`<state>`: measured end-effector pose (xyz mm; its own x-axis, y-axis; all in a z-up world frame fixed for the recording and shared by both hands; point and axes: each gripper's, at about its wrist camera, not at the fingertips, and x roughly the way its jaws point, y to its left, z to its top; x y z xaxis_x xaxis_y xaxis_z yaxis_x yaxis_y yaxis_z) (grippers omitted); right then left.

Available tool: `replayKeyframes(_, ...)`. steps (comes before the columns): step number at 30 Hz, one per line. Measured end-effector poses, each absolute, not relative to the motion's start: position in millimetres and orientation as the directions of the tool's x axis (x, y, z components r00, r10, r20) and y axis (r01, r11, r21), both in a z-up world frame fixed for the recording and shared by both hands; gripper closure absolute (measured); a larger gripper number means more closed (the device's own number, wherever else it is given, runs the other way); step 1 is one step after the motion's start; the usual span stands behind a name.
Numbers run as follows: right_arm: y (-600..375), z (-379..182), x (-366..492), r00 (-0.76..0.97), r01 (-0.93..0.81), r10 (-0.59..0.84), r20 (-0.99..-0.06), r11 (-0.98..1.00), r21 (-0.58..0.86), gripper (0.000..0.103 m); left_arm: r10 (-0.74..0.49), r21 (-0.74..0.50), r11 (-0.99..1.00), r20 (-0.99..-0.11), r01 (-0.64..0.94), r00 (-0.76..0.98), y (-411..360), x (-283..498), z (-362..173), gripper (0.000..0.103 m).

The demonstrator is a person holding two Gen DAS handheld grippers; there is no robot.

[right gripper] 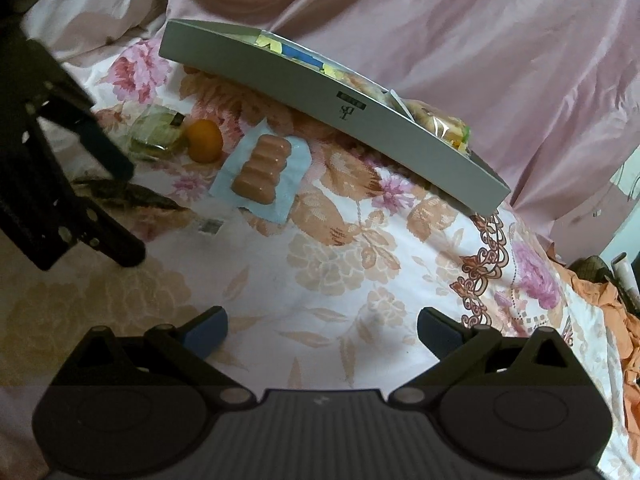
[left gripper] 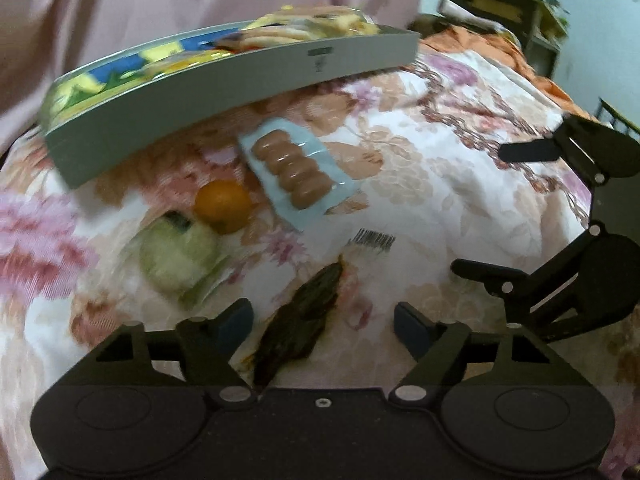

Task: Organize snacks
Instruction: 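Grasp the dark fish pack with the left tool while the right grasps the sausage pack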

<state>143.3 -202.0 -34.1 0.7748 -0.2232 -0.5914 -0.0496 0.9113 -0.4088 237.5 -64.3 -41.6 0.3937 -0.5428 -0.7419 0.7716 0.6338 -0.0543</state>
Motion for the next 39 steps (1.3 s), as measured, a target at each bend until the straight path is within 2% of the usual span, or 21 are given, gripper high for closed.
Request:
replayKeyframes(9, -209.8, -26.8, 140.2, 0.805, -0.028, -0.147, -0.575, 0.958, -0.284, 0.000, -0.441, -0.145, 0.850, -0.721, 0.506, 0.534, -51.2, 217.8, -39.6, 0.045)
replayKeyframes(15, -222.1, -22.4, 143.9, 0.802, -0.005, -0.084, -0.592, 0.989, -0.147, 0.000, -0.399, -0.210, 0.913, -0.637, 0.349, 0.659, -38.7, 195.0, -45.9, 0.050)
replayKeyframes(20, -239.0, -14.8, 152.0, 0.803, 0.038, -0.007, -0.596, 0.999, 0.039, 0.000, -0.405, -0.177, 0.906, -0.627, 0.385, 0.665, -42.5, 196.2, -46.8, 0.050)
replayKeyframes(23, -241.5, -12.0, 171.2, 0.810, 0.039, -0.005, -0.586, 0.998, 0.045, 0.000, -0.414, -0.208, 0.906, -0.616, 0.369, 0.670, -40.7, 196.3, -50.2, 0.049)
replayKeyframes(26, -237.5, -9.4, 201.1, 0.821, 0.027, 0.006, -0.571, 0.998, 0.049, 0.001, -0.414, -0.185, 0.903, -0.612, 0.387, 0.674, -41.8, 193.8, -50.9, 0.049)
replayKeyframes(32, -224.1, -22.6, 256.9, 0.761, -0.004, 0.078, -0.644, 0.993, 0.115, 0.013, -0.432, -0.209, 0.897, -0.602, 0.390, 0.671, -37.0, 194.8, -51.9, 0.049)
replayKeyframes(39, -214.8, -30.6, 270.4, 0.753, -0.007, 0.077, -0.654, 0.994, 0.109, 0.018, -0.434, -0.205, 0.895, -0.600, 0.396, 0.672, -38.4, 195.7, -52.9, 0.047)
